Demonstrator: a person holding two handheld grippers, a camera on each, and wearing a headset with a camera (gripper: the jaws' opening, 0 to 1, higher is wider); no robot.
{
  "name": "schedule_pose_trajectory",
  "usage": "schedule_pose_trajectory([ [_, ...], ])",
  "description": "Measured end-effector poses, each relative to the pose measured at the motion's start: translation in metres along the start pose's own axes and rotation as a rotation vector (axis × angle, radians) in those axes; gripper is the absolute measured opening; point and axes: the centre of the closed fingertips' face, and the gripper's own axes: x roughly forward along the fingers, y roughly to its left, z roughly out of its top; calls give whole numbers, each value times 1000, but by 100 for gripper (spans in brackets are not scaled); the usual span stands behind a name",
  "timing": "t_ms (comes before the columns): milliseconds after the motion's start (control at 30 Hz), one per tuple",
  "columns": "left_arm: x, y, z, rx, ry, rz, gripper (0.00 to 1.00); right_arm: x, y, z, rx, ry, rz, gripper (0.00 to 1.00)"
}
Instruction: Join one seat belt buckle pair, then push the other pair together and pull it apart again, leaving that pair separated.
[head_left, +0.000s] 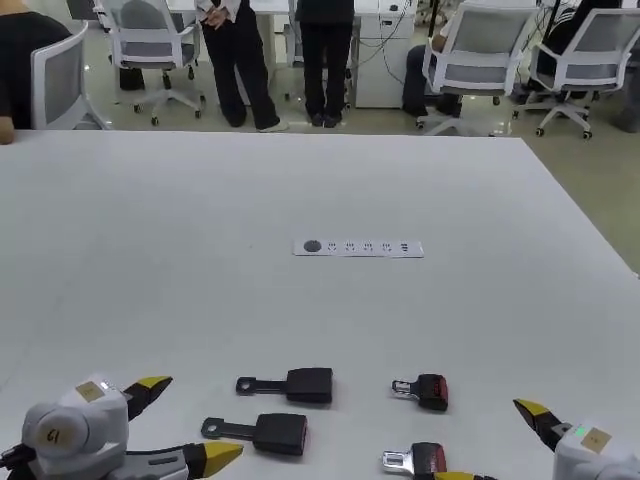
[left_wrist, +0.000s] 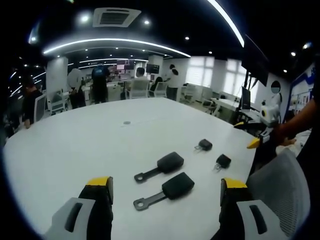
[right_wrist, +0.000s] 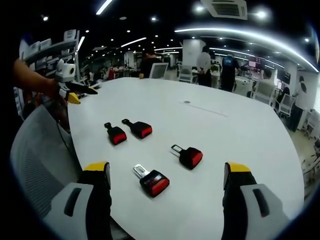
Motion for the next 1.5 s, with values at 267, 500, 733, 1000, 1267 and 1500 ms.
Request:
schedule_pose_trajectory([
  [267, 0, -2, 0, -8, -2, -3, 91, 0, 1, 0, -3, 1, -2, 95],
  [500, 0, 0, -2, -8, -1, -5, 91, 0, 2, -1, -1, 4, 0, 95],
  [733, 3, 6, -6, -9, -1, -7, 91, 0, 1, -3, 2, 7, 0, 95],
  [1000, 2, 1, -5, -6, 2, -13, 91, 0, 4, -6, -2, 16, 6, 94],
  [1267, 3, 2, -8, -2, 9, -18, 91, 0, 4, -6, 5, 15, 13, 94],
  [1500, 6, -2, -7, 6, 17, -29, 91, -1, 6, -8, -5, 25, 19, 94],
])
